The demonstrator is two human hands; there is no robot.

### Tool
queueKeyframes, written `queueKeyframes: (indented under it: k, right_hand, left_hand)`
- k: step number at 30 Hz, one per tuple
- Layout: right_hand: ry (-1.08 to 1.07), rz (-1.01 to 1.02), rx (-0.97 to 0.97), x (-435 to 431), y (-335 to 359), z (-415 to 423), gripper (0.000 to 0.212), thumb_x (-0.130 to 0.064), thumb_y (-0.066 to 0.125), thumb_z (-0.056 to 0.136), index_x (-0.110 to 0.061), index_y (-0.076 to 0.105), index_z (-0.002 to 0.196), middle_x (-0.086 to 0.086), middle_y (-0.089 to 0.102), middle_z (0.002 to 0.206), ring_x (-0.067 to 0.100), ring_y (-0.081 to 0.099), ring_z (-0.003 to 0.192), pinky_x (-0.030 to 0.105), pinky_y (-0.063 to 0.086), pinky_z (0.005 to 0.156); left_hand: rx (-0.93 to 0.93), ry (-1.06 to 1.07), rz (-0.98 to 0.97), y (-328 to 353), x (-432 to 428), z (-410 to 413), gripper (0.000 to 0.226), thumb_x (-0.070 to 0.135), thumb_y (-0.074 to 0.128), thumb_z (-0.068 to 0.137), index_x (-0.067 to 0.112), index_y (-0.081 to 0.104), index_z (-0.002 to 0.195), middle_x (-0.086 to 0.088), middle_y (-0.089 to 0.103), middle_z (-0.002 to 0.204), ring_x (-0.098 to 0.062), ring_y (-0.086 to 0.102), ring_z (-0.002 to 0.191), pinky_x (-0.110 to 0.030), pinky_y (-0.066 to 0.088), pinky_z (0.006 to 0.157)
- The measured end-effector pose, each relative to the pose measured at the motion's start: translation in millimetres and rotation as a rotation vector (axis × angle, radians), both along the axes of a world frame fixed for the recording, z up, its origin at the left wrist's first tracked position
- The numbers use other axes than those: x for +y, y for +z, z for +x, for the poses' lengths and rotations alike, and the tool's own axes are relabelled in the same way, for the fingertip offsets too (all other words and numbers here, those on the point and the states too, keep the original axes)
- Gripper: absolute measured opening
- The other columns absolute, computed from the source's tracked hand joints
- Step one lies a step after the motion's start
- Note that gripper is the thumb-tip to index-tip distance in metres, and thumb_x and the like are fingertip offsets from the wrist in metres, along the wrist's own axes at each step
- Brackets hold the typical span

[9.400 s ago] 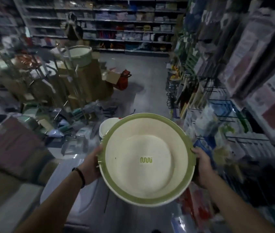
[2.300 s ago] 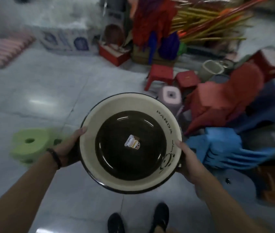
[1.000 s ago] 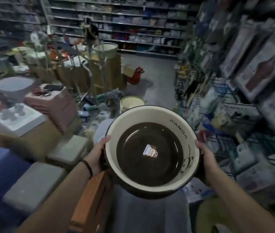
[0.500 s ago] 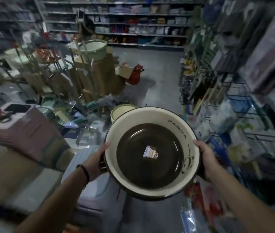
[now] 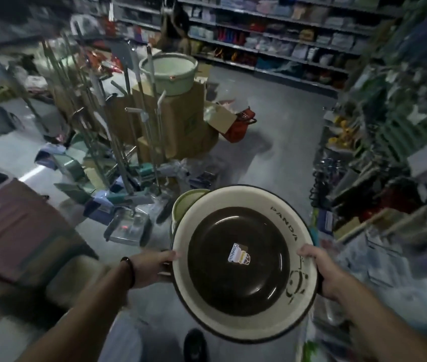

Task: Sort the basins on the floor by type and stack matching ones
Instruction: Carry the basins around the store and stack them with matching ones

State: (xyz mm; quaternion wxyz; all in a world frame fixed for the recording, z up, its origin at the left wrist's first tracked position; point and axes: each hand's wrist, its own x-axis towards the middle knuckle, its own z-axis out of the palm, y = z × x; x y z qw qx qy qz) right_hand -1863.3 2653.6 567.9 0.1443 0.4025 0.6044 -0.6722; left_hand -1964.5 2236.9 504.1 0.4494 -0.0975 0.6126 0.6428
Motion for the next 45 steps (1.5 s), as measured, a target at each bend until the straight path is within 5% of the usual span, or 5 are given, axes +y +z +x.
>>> queueKeyframes:
  k: [13, 19, 29, 40, 45]
  right_hand:
    - [0.306, 0.007, -0.145, 70.8, -156.3, -360.6, 0.038, -0.013, 0.054, 0.094, 0.005, 0.07, 0.124, 0.03, 0.074, 0.099, 0.041, 0.072, 0.076, 0.049, 0.061, 0.077]
    - [0.389, -0.019, -0.185, 69.0, -265.6, -496.5, 0.042, -0.016, 0.056, 0.093, 0.0, 0.071, 0.128, 0.034, 0.071, 0.121, 0.048, 0.069, 0.101, 0.064, 0.055, 0.098]
    - [0.497, -0.008, -0.255, 38.0, -403.9, -583.2, 0.034, -0.022, 0.058, 0.094, -0.008, 0.073, 0.12, 0.02, 0.077, 0.098, 0.037, 0.074, 0.081, 0.048, 0.062, 0.08]
    - [0.627, 0.325, -0.185, 29.8, -384.4, -591.7, 0.038, -0.045, 0.074, 0.086, -0.015, 0.076, 0.108, 0.003, 0.082, 0.089, 0.029, 0.079, 0.088, 0.043, 0.065, 0.082]
    - [0.74, 0.626, -0.067, 37.0, -307.1, -573.3, 0.064, -0.046, 0.068, 0.098, -0.015, 0.054, 0.152, 0.011, 0.059, 0.149, 0.03, 0.058, 0.134, 0.036, 0.045, 0.105]
  left_hand:
    - [-0.226, 0.289, -0.046, -113.9, 69.9, -195.1, 0.103, 0.03, 0.104, 0.028, 0.006, 0.069, 0.121, -0.013, 0.075, 0.117, -0.029, 0.068, 0.113, -0.044, 0.054, 0.1]
    - [-0.332, 0.362, -0.107, -203.6, 84.1, -275.3, 0.092, 0.021, 0.099, 0.038, 0.005, 0.068, 0.122, -0.014, 0.075, 0.118, -0.03, 0.067, 0.114, -0.043, 0.055, 0.092]
    - [-0.466, 0.491, -0.244, -317.6, 76.8, -343.9, 0.025, 0.003, 0.062, 0.091, 0.0, 0.066, 0.116, -0.018, 0.076, 0.107, -0.032, 0.074, 0.098, -0.038, 0.064, 0.073]
    - [-0.196, 0.02, -0.881, -308.5, 84.8, -367.6, 0.056, 0.063, 0.063, 0.09, 0.017, 0.06, 0.121, -0.008, 0.07, 0.104, -0.026, 0.072, 0.092, -0.042, 0.062, 0.075]
    - [0.307, -0.207, -1.221, -248.1, 83.9, -373.1, 0.065, 0.058, 0.063, 0.09, 0.017, 0.044, 0.137, -0.014, 0.048, 0.136, -0.034, 0.059, 0.113, -0.044, 0.051, 0.088]
